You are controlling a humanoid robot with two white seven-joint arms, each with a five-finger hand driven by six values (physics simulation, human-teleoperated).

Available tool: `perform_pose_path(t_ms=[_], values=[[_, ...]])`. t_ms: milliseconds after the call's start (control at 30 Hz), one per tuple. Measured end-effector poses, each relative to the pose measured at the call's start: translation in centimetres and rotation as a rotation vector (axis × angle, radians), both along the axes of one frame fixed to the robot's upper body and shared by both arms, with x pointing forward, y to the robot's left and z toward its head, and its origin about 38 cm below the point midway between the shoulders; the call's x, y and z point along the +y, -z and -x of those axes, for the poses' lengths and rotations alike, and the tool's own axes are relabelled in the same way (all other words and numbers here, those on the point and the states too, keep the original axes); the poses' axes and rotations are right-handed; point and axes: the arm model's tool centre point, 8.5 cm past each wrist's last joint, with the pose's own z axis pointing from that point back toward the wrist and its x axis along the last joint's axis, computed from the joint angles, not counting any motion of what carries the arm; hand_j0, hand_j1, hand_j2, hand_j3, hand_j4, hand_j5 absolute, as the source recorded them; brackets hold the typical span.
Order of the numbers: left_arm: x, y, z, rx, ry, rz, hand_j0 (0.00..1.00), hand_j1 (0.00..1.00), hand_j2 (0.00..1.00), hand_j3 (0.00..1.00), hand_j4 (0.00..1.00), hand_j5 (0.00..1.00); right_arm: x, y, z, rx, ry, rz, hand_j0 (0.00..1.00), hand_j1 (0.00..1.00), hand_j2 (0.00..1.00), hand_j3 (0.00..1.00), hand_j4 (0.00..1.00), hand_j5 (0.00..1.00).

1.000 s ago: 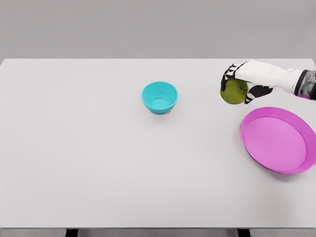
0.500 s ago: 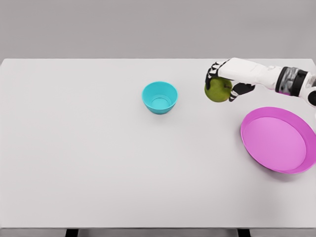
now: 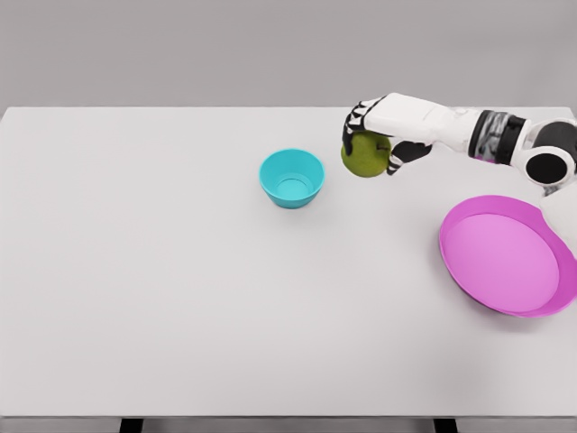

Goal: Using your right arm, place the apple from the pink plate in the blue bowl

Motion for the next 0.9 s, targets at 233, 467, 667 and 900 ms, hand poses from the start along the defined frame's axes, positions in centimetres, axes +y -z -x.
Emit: perform_pose_path(t_ms=[233,467,667,900], values=[[0.0,0.0,0.0,0.000,0.000,0.000,1.00,1.00,1.00,1.00,1.00,1.00,2.4,-0.5,-0.6,-0.015,-0.026,-0.018,0.38,0.38,0.38,0.38,0.38,0.38],[0.0,0.0,0.0,0.000,0.000,0.000,1.00,1.00,1.00,1.00,1.00,1.00,4.3,0.1,-1.0,-0.010,-0.039,-0.019,0.38,0.38,0.38,0.38,0.38,0.38],[0.0,0.0,0.0,0.000,0.000,0.000,1.00,1.00,1.00,1.00,1.00,1.00,5.9,-0.1,-1.8,-0.013,-0.046,-0.015,0.38,0.38,0.38,0.38,0.38,0.38],[0.0,0.0,0.0,0.000,0.000,0.000,1.00,1.00,1.00,1.00,1.00,1.00,7.0,0.8,-2.6,0.011,-0.042,0.008,0.38,0.38,0.38,0.38,0.38,0.38]])
